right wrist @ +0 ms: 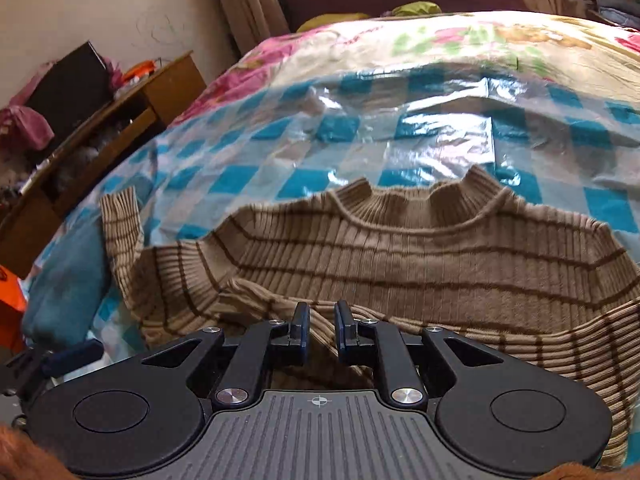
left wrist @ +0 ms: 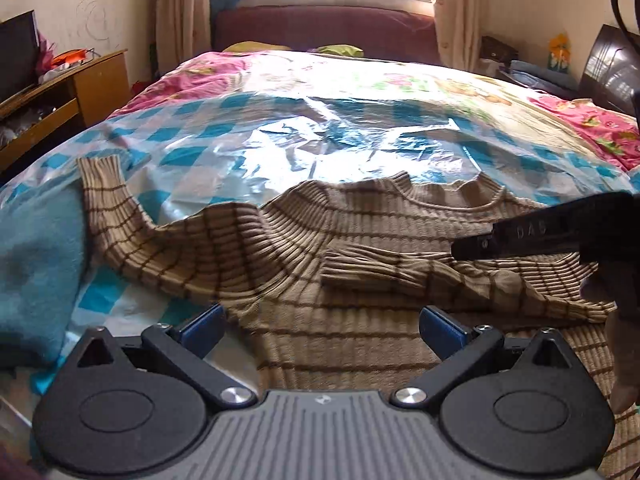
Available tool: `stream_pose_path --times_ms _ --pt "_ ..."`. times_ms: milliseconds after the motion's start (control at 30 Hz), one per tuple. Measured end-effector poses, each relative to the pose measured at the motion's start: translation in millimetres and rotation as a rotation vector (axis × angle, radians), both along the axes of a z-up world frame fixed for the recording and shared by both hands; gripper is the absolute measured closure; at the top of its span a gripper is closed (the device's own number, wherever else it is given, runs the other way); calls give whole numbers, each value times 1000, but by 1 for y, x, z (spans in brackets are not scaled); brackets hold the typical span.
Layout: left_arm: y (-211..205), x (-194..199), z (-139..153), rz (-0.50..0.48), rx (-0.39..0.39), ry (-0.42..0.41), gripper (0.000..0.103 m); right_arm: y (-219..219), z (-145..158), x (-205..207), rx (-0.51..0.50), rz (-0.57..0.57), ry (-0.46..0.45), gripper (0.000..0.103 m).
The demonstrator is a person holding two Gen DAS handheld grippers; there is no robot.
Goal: Fold small clothes
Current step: 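Grasp the sweater sleeve cuff with the right tool and lift it, then fold the held sleeve across the sweater body with the right tool, release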
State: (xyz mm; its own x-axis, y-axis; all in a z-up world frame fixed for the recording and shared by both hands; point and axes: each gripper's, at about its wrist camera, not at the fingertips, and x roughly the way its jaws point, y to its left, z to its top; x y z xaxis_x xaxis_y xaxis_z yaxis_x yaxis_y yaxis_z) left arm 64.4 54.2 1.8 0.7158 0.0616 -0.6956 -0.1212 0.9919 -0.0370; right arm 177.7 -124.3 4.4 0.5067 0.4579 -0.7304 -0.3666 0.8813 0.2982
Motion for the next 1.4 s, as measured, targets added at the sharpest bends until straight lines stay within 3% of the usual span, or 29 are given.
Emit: stream_pose_path --times_ms 133,267,533,600,733,767,900,1000,1167,1267,1400 --pt "19 -7 -17 45 -32 16 0 7 -13 -19 -56 41 40 86" --pt "25 -5 -20 41 -63 5 0 8 -6 -29 -153 90 -10 82" --pt "33 -7 -17 57 -71 -26 0 45 -3 -3 -231 186 -92 65" --pt "36 -7 -17 67 -78 -33 0 60 -10 8 -261 252 -91 55" --pt "41 -5 -18 83 -95 -32 0 77 -24 17 -322 340 -87 54" --pt "42 -4 -18 84 -101 -28 0 79 -25 19 -334 363 -84 55" --pt "43 -3 -19 83 -113 -24 0 83 -20 23 -321 413 -47 84" --pt "42 -4 -19 82 -108 -29 0 87 -14 19 -322 424 -54 97" --pt "42 -5 -18 84 -110 -37 0 90 2 29 -266 358 -94 98" --pt "42 -5 -18 86 -104 -38 0 92 -4 38 -263 317 -95 98" --pt "42 -5 -17 88 -95 -41 0 94 -19 39 -286 265 -92 89"
